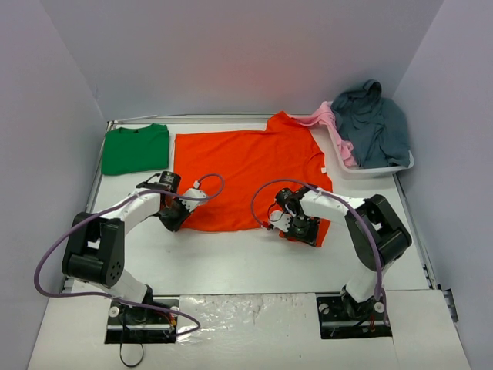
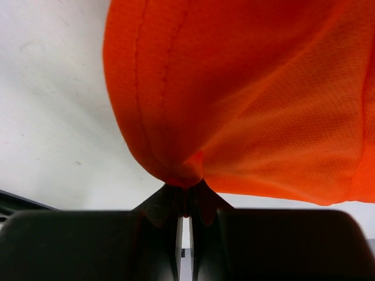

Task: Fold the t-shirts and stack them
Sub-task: Grap the side of the flattened tshirt closest away from the robot with both arms

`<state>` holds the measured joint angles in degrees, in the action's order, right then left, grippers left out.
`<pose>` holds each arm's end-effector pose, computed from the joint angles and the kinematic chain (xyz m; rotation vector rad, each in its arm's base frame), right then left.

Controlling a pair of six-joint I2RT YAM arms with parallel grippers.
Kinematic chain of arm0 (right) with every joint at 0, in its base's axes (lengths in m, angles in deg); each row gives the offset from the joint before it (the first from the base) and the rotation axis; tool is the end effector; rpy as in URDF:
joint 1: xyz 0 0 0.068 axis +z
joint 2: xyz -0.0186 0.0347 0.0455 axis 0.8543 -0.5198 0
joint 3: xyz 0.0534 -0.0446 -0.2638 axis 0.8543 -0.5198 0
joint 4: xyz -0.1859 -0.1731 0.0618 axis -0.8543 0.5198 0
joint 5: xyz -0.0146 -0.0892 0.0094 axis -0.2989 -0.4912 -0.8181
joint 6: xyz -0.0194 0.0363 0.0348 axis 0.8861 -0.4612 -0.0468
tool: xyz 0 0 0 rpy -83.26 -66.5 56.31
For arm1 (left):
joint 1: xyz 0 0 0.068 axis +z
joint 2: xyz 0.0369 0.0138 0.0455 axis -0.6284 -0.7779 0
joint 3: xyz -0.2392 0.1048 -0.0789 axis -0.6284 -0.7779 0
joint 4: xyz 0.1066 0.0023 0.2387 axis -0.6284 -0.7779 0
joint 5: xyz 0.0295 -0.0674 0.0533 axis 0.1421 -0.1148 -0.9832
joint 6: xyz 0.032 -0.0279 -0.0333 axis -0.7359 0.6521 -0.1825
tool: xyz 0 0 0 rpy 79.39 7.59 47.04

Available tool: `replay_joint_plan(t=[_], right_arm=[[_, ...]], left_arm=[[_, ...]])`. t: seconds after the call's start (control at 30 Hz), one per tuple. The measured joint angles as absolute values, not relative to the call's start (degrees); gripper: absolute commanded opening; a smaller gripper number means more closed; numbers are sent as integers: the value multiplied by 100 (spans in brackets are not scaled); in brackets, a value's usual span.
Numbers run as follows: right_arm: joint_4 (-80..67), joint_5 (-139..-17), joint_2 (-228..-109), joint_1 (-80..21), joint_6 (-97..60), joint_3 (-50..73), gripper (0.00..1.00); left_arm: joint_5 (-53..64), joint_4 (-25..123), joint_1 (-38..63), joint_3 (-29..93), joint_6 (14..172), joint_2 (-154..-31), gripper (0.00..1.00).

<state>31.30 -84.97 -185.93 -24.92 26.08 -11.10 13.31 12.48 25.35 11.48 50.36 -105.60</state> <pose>0.2374 0.1590 0.1353 -1.7689 2.4562 0.0036 0.2689 -0.0750 0.1765 1.1152 2.5236 -0.3088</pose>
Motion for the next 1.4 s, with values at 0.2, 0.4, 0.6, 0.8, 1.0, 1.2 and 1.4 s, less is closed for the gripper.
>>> replay_joint_plan(t=[0.2, 0.4, 0.6, 0.8, 1.0, 1.2, 1.4], right_arm=[[3205, -8460, -18556, -2488, 2498, -1101, 0], [3708, -8235, -18102, -2488, 2479, -1005, 0], [4201, -7990, -17592, -2488, 2435, -758, 0], [4652, -7688, -17461, -2488, 2413, -651, 0], [5187, -7328, -17315, -2488, 2457, -443, 0], [5447, -7352, -17282, -2488, 2472, 22, 0], [5482, -7502, -17603, -2632, 2531, 947, 0]], left_arm=[[1329, 1143, 2557, 1166, 5029, -10510, 2], [1301, 872, 2557, 1222, 4911, -9953, 2], [1312, 516, 2557, 1292, 4612, -9327, 2], [1294, 138, 2557, 1218, 4271, -8825, 2], [1307, -299, 2557, 951, 3965, -8409, 2], [1351, -509, 2557, 807, 3847, -8176, 2], [1371, -481, 2557, 809, 3862, -8143, 2]])
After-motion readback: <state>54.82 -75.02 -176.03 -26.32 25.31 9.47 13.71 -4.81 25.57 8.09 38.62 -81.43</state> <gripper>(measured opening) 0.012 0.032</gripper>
